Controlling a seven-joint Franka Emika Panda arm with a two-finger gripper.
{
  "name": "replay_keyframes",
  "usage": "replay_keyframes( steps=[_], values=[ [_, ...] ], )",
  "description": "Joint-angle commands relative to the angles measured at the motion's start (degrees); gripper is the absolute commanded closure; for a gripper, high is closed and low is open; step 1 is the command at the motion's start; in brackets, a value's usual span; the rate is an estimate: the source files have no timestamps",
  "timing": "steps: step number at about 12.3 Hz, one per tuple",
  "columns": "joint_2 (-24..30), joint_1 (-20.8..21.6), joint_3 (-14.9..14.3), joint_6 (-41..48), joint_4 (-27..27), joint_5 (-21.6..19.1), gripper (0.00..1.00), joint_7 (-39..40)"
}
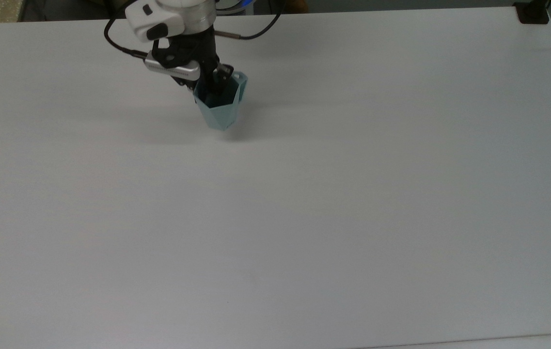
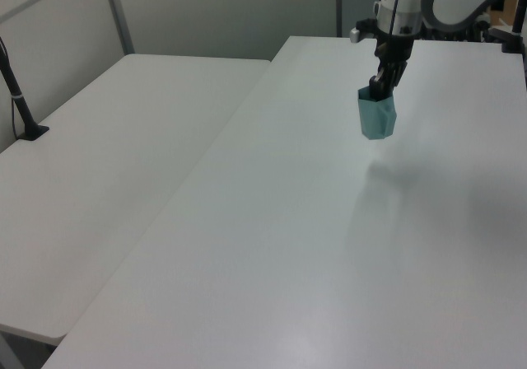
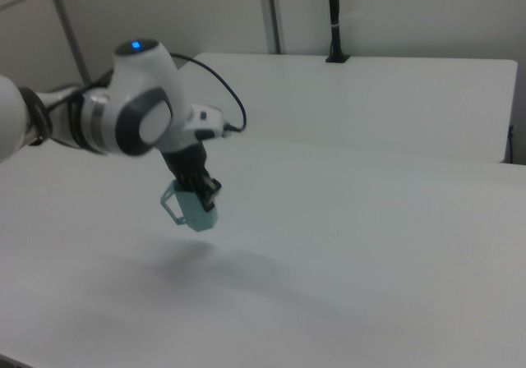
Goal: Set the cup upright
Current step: 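Lower the upright cup onto the table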
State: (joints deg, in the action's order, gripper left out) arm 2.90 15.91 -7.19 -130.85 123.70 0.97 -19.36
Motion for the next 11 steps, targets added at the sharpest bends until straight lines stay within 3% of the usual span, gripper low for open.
replay_keyframes(
  steps=[1,11],
  values=[
    [1.3,0.4,-2.1,-8.0,5.9,-4.2,1.00,0.8],
    [-4.0,0.4,-2.2,-11.6,5.9,-4.2,1.00,0.8]
  ],
)
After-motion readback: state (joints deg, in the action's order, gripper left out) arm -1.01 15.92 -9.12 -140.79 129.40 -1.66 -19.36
